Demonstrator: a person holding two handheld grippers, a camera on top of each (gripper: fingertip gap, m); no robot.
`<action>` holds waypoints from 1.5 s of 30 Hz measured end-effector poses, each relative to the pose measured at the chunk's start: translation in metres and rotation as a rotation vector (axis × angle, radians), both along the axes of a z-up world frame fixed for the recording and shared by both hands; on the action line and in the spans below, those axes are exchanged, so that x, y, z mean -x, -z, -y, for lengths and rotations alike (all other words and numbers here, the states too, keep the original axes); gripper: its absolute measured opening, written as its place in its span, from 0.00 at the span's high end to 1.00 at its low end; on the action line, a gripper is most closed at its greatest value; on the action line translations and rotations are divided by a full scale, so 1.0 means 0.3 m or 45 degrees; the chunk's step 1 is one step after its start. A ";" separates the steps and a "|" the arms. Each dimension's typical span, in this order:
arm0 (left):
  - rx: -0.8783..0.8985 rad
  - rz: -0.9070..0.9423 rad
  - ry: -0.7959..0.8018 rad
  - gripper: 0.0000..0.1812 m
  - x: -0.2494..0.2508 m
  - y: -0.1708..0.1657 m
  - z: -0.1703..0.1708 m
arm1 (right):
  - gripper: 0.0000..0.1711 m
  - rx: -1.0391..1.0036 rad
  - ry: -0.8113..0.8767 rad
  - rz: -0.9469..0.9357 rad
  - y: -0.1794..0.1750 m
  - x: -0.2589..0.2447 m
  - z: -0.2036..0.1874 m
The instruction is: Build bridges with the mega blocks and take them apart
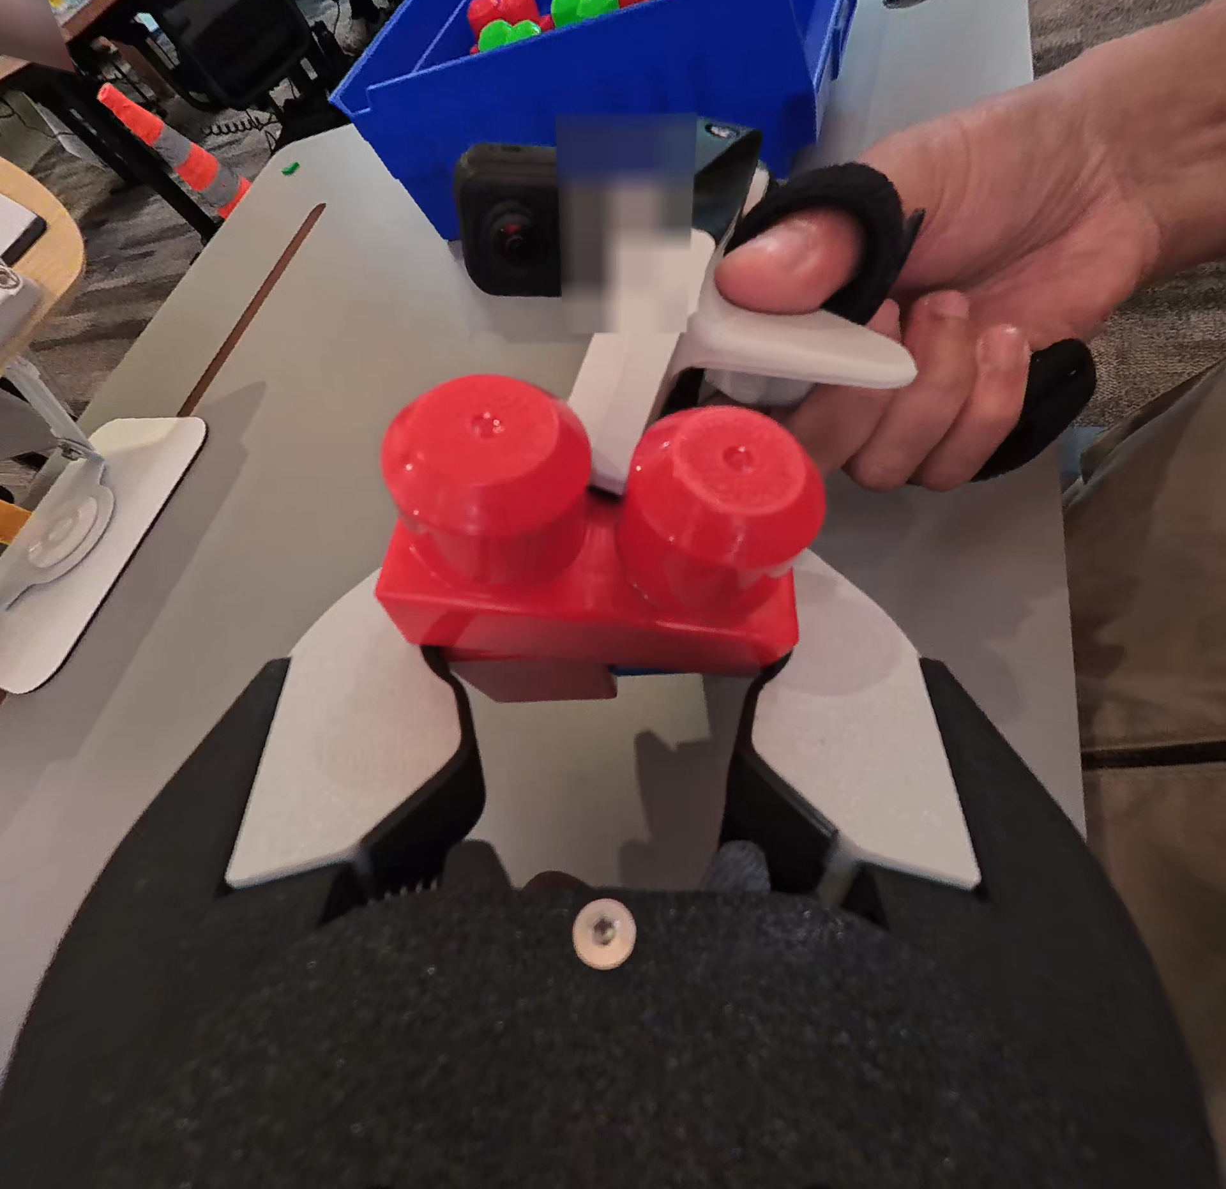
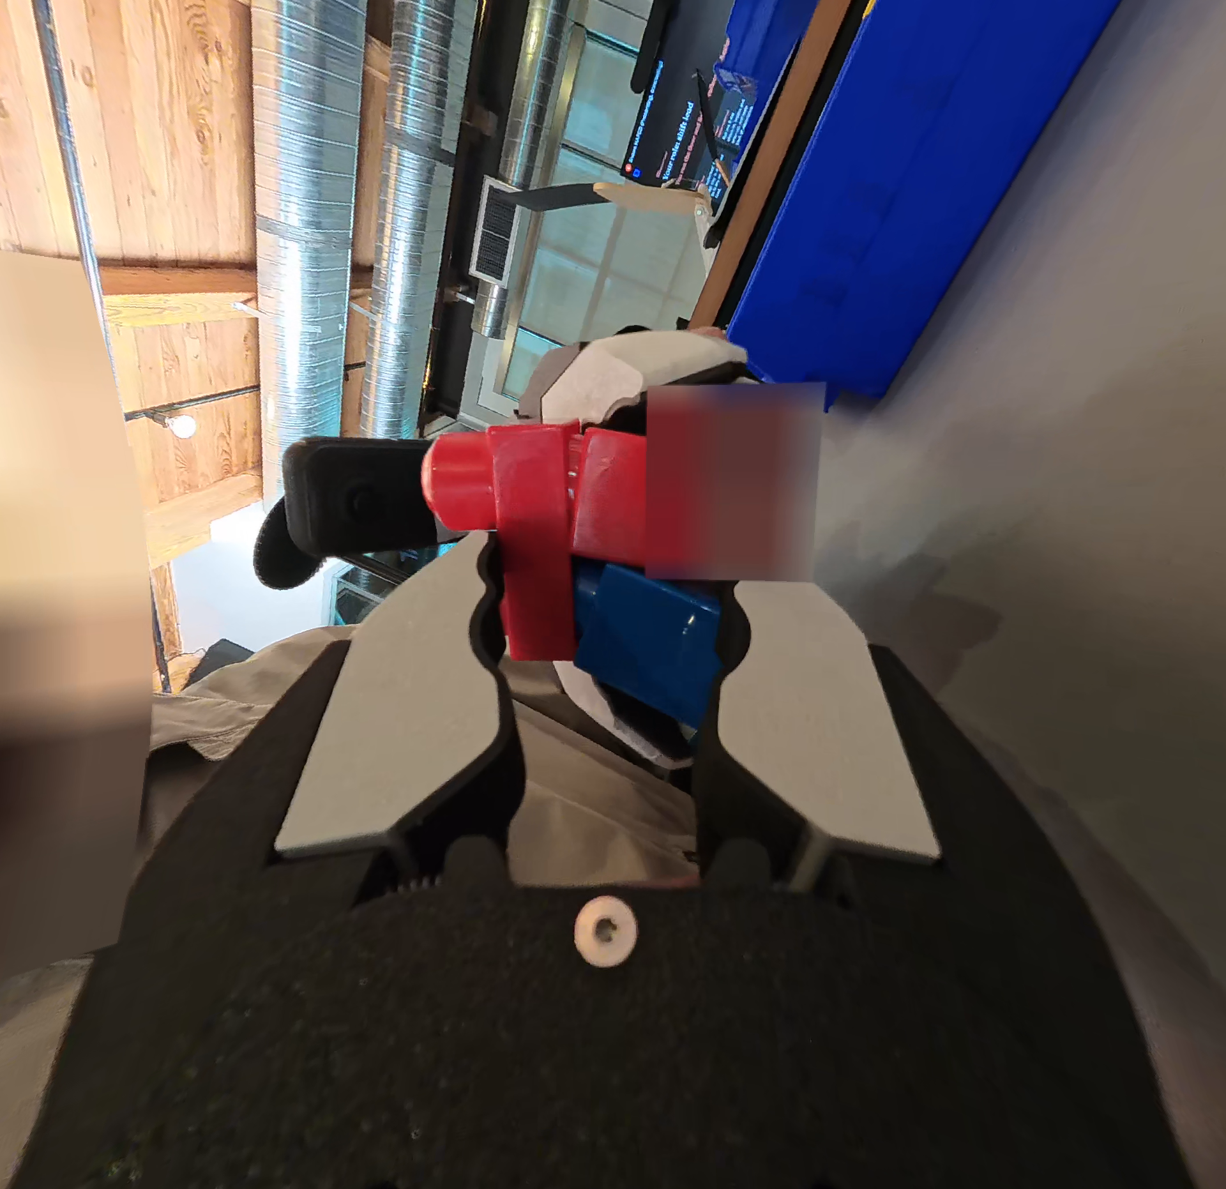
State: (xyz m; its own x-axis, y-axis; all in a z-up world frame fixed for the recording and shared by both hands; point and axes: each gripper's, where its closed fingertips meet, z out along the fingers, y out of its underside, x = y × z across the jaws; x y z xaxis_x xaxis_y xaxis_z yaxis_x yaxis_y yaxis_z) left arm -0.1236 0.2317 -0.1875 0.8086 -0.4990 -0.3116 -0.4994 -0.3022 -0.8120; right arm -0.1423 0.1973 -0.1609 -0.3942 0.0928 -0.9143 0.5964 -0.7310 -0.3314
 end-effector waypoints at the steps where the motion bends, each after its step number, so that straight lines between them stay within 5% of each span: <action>1: -0.007 0.003 -0.004 0.50 0.001 -0.003 -0.003 | 0.64 0.003 0.007 -0.003 -0.002 0.002 -0.003; 8: -0.049 0.008 -0.009 0.50 0.019 -0.028 -0.021 | 0.63 -0.010 0.035 -0.025 -0.025 0.020 -0.021; 12: -0.041 -0.069 -0.046 0.50 0.044 -0.020 -0.027 | 0.51 -0.046 0.055 -0.017 -0.031 0.014 -0.046; 20: -0.035 -0.065 -0.051 0.50 0.055 -0.031 -0.023 | 0.47 -0.059 0.005 0.061 0.015 -0.010 -0.021; 26: 0.002 -0.021 -0.020 0.50 0.029 -0.029 -0.025 | 0.49 0.138 -0.063 -0.018 -0.008 -0.015 0.002; 29: -0.006 0.037 -0.004 0.50 0.015 -0.051 -0.022 | 0.59 0.205 -0.059 -0.040 -0.012 -0.015 -0.008; 45: -0.086 0.194 -0.031 0.50 0.010 -0.095 -0.043 | 0.60 0.427 -0.068 -0.119 -0.041 -0.002 -0.013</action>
